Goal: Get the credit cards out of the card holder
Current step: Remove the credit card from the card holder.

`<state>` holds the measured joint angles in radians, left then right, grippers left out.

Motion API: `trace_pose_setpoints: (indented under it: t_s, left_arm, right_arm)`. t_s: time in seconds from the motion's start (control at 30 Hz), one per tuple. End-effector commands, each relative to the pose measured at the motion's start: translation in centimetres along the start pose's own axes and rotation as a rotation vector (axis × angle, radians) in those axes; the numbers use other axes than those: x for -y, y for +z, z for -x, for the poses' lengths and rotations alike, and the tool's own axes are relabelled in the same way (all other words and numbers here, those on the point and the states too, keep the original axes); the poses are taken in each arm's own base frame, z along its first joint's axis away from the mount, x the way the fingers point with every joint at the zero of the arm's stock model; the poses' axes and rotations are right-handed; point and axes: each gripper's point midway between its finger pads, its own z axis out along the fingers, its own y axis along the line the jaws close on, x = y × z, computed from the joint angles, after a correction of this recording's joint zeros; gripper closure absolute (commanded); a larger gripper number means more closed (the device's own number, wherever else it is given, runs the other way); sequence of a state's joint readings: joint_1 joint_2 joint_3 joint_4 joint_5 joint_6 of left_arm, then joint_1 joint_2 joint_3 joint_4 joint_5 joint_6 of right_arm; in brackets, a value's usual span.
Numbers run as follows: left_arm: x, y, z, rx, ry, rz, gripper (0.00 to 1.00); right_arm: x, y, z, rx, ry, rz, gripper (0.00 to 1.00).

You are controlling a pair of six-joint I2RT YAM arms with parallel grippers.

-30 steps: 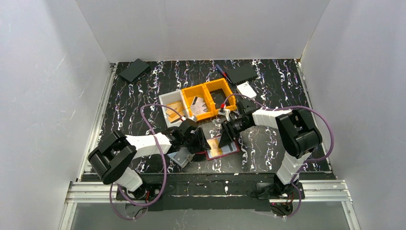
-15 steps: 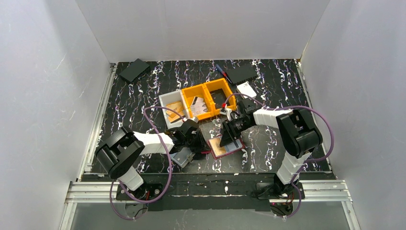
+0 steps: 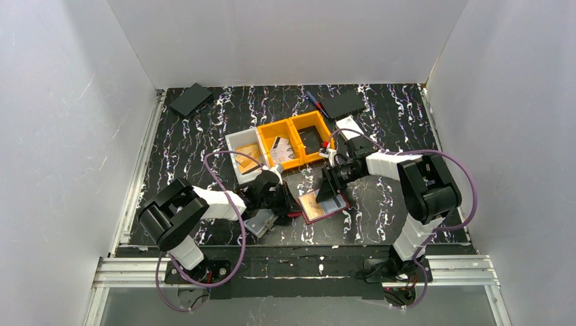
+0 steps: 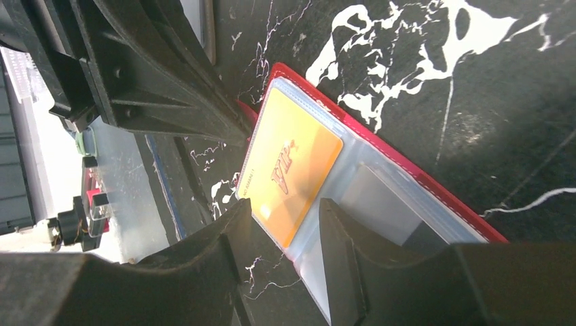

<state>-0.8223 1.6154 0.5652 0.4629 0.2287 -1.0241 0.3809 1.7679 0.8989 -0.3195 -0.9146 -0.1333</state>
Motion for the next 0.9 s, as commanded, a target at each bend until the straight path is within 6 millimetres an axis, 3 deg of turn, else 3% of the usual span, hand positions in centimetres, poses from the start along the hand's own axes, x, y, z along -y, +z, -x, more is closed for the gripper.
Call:
trace_pose_setpoints:
  t_s: [0.0, 0.13, 0.3, 0.63, 0.87]
  left_arm:
    - [0.9, -0.4, 0.2, 0.01, 0.002, -0.055, 0.92]
    - [2.3, -1.9, 1.0, 0.059, -0.009, -0.104, 0.72]
    - [3.4, -2.2, 1.4, 0.066, -0.03, -0.132, 0.61]
    - [2.5, -0.3, 1.2, 0.034, -0.11, -0.087, 0.59]
    - [3.3, 0.5, 1.2, 0.007, -0.109, -0.108, 0.62]
  right_arm:
    - [-0.3, -0.7, 0.6, 0.032, -0.018, -0.008, 0.5]
    - [0.1, -0.5, 0.3, 0.022, -0.001, -0.014, 0.5]
    - [0.2, -0.4, 0.1, 0.016, 0.01, -0.012, 0.5]
    - [0.5, -0.2, -0.2, 0.006, 0.027, -0.012, 0.52]
    - [0.5, -0.2, -0.2, 0.005, 0.031, -0.008, 0.52]
